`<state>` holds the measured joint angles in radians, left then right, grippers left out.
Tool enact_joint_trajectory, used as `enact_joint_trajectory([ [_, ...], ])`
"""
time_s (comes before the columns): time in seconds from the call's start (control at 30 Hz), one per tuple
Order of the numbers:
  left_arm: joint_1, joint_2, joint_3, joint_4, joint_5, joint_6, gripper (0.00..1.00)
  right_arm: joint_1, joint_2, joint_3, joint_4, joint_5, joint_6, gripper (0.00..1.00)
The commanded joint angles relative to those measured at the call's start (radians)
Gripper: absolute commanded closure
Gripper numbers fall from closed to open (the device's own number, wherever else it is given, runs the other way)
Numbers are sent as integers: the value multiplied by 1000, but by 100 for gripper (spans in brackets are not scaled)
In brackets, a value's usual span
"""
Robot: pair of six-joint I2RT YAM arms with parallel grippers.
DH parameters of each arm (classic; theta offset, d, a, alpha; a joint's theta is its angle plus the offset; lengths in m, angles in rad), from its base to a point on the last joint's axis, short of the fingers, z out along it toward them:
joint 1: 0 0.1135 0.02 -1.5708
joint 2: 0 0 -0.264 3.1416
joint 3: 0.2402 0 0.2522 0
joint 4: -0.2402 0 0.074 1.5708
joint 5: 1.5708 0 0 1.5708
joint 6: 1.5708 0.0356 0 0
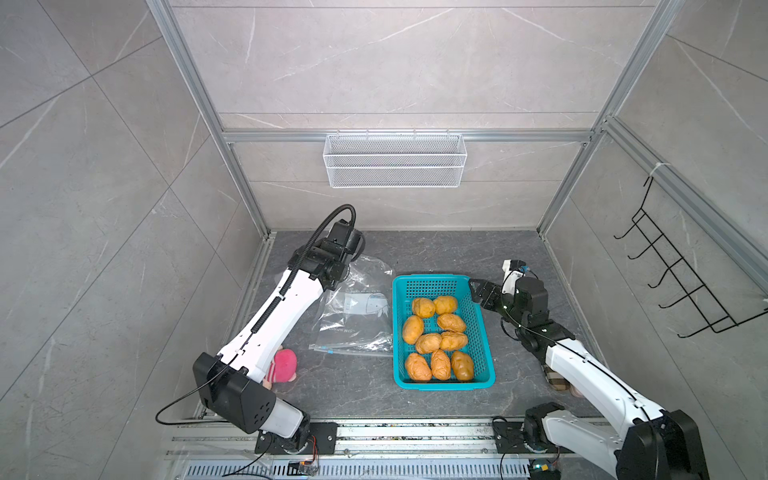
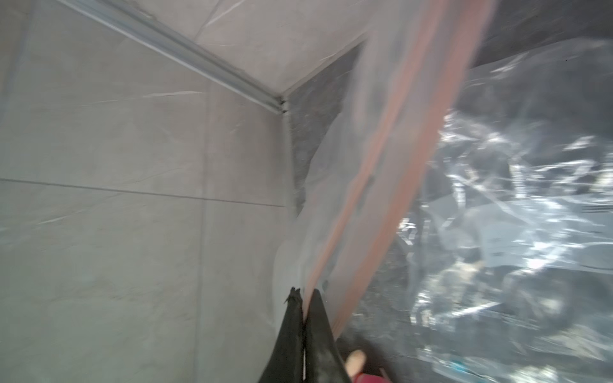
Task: Put the potatoes into a zipper bag and zip it
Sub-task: Pick up the zipper food storage bag, then open the zipper food storage bag.
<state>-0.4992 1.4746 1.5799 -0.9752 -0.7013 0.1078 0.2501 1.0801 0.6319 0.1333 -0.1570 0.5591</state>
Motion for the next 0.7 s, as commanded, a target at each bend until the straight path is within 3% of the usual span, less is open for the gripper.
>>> enact_joint_trajectory([
  [0.0, -4, -40, -15, -59, 451, -104, 100, 41, 13, 37, 80, -193, 63, 18],
  [0.1, -4, -41, -92, 0, 682, -151, 100, 113, 40, 92, 58, -269, 84, 19],
  [0.17, -4, -25, -123, 23, 761, -171, 100, 186, 63, 128, 22, -275, 79, 19],
  [0.43, -3, 6, -145, 43, 847, -192, 100, 485, 305, 278, 94, -165, 152, 21],
  [0.67, -4, -16, -167, 46, 861, -192, 100, 575, 533, 437, 126, -54, 185, 23],
])
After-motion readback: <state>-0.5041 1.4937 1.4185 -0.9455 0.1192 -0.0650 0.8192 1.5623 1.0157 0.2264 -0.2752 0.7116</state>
